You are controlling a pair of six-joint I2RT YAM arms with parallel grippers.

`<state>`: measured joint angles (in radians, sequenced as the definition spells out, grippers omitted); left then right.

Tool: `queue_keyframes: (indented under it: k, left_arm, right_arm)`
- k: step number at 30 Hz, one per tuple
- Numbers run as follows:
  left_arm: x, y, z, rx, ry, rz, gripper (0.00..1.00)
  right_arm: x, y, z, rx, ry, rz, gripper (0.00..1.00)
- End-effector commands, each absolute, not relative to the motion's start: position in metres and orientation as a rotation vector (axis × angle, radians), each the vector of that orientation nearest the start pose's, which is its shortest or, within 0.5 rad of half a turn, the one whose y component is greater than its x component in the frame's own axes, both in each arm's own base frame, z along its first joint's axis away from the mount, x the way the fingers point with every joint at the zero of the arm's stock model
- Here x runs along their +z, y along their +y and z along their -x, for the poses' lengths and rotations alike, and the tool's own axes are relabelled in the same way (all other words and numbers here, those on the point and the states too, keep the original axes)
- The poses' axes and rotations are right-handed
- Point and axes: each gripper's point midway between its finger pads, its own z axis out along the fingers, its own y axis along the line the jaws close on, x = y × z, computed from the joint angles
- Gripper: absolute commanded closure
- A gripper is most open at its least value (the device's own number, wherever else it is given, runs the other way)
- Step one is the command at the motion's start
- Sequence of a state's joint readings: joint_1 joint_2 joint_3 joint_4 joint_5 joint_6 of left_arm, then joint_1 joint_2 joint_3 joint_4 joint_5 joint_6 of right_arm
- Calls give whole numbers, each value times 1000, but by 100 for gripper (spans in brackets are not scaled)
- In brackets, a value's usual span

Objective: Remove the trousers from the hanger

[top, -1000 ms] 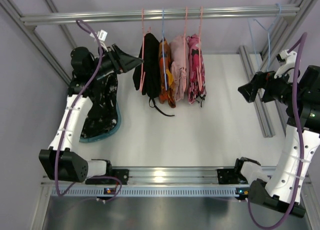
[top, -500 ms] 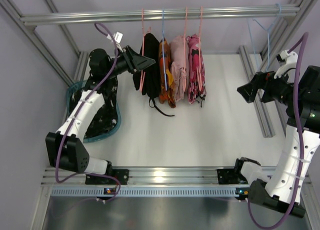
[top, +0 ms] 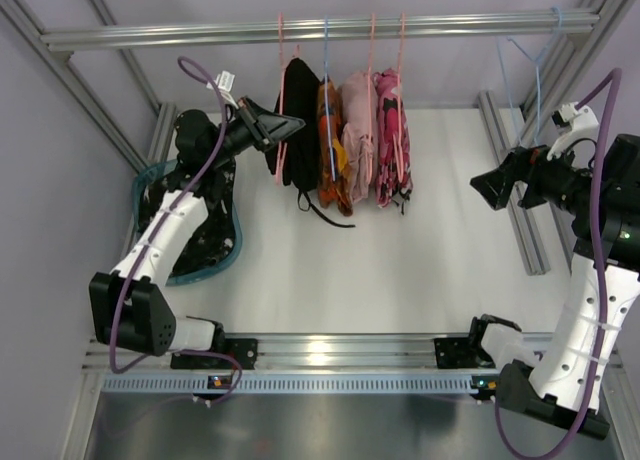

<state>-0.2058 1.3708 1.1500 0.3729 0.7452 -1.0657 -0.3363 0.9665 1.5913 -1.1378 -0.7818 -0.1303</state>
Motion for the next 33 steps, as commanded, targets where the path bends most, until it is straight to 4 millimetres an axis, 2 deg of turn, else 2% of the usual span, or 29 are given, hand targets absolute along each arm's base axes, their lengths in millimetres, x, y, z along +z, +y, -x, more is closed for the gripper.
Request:
queue_keyframes:
  k: [1,6,11,13,14,15,16,17,19,20,21,22,23,24,25,26,27,28,29,30,31,32,33]
  left_arm:
    - [480,-214,-321,-1460,1328,-190,100]
    - [515,-210,-315,-1429,1241,-221,100]
    - [520,-208,-306,-1435,1226,-217,100]
    - [513,-205,-299,-1435,1235,-201,100]
    - [500,-205,-299,-1438,1261,-184,100]
    - [502,-203,-289,-1437,1248,-191,100]
    - [496,-202,-286,-1445,1259,-176,100]
    - [482,-201,-286,-1448,1284,-153,100]
    - [480,-197,-273,-1443,1278,-138,100]
    - [467,-195,-275,-1443,1300,-103,100]
    - [470,-192,-264,-1446,1283,-104,100]
    - [467,-192,-260,-1460,1287,-91,100]
    - [465,-191,-257,-1464,1289,-83,100]
    - [462,-189,-250,-1469,1285,-80,100]
    - [461,-189,-248,-1470,1285,-77,100]
    - [460,-188,-245,-1464,1282,-82,100]
    - [463,-186,-239,-1455,1269,-92,100]
    - [464,-185,-238,-1444,1267,-94,100]
    - [463,-185,-236,-1442,1270,-93,100]
    - [464,-185,-232,-1441,1266,-103,100]
    - [464,-184,-231,-1435,1264,-107,100]
    - [460,-184,-232,-1431,1280,-97,100]
    - [460,-183,-231,-1420,1278,-105,100]
  right_arm:
    - [398,54,-220,526,1900,277,1]
    - [403,55,-225,552,1885,267,1]
    - [414,63,-223,606,1847,293,1]
    - [424,64,-225,607,1818,279,1]
    - [425,62,-228,594,1805,274,1]
    - [429,62,-229,611,1796,245,0]
    - [441,64,-232,623,1752,232,1]
    - [443,64,-237,644,1739,211,1]
    - [455,68,-240,711,1693,167,1]
    - [464,68,-247,713,1647,179,1]
    - [470,70,-250,726,1629,175,0]
    - [470,66,-261,716,1633,140,1]
    - [480,69,-265,698,1616,155,1]
    - [480,85,-266,725,1626,195,1]
    - [479,85,-281,678,1634,194,1]
    - [486,112,-277,725,1618,271,1]
    - [490,129,-276,753,1598,318,0]
    - [488,140,-285,778,1608,332,1]
    - [495,160,-281,821,1587,379,1]
    - [499,169,-283,839,1578,399,1]
    - [495,178,-299,840,1595,397,1]
    - [510,192,-293,863,1554,438,2]
    - [519,200,-304,851,1520,449,2]
